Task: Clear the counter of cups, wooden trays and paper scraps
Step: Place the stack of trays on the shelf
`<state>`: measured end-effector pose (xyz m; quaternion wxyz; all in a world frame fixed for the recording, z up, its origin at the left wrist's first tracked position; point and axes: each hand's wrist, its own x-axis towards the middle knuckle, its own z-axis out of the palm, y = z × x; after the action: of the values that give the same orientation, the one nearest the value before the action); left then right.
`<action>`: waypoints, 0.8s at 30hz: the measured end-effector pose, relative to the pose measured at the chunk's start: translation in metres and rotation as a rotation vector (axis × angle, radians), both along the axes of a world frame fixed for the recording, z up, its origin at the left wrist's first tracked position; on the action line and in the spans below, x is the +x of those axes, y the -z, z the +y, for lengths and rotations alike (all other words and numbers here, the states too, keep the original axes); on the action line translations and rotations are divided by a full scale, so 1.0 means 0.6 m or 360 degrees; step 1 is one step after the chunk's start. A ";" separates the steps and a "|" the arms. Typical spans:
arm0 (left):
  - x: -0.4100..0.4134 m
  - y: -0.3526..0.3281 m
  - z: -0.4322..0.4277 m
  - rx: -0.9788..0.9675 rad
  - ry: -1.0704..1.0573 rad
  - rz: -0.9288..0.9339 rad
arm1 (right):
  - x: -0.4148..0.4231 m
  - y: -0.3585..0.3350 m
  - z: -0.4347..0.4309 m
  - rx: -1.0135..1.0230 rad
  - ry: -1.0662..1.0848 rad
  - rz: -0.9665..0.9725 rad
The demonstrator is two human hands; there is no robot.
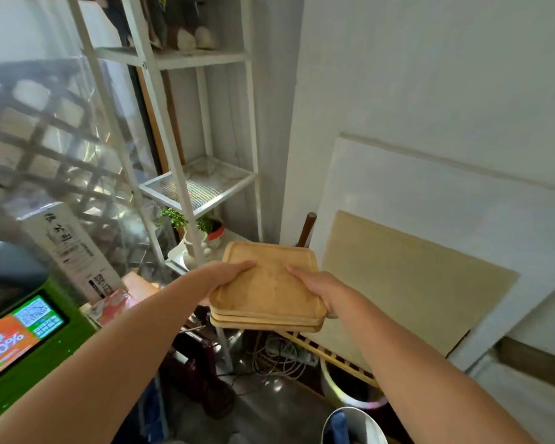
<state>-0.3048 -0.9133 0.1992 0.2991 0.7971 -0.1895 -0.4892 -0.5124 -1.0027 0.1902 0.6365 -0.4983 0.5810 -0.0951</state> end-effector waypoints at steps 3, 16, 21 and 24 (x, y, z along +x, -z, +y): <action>0.049 -0.004 -0.049 -0.0069 -0.0057 0.0008 | 0.050 -0.009 -0.063 -0.0022 -0.0046 0.0006; 0.249 -0.084 -0.284 -0.0367 -0.0442 -0.0259 | 0.293 -0.083 -0.346 -0.0390 -0.0146 0.0024; 0.286 -0.075 -0.350 -0.0475 -0.0740 -0.0184 | 0.366 -0.115 -0.456 -0.0476 -0.0487 0.0040; 0.304 -0.066 -0.390 -0.0503 -0.0942 -0.0138 | 0.416 -0.127 -0.521 -0.0493 -0.0709 0.0103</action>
<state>-0.1225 -1.1475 0.2387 0.5396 0.7813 -0.0359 -0.3116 -0.2628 -1.3150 0.2662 0.5389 -0.7080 0.4557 -0.0246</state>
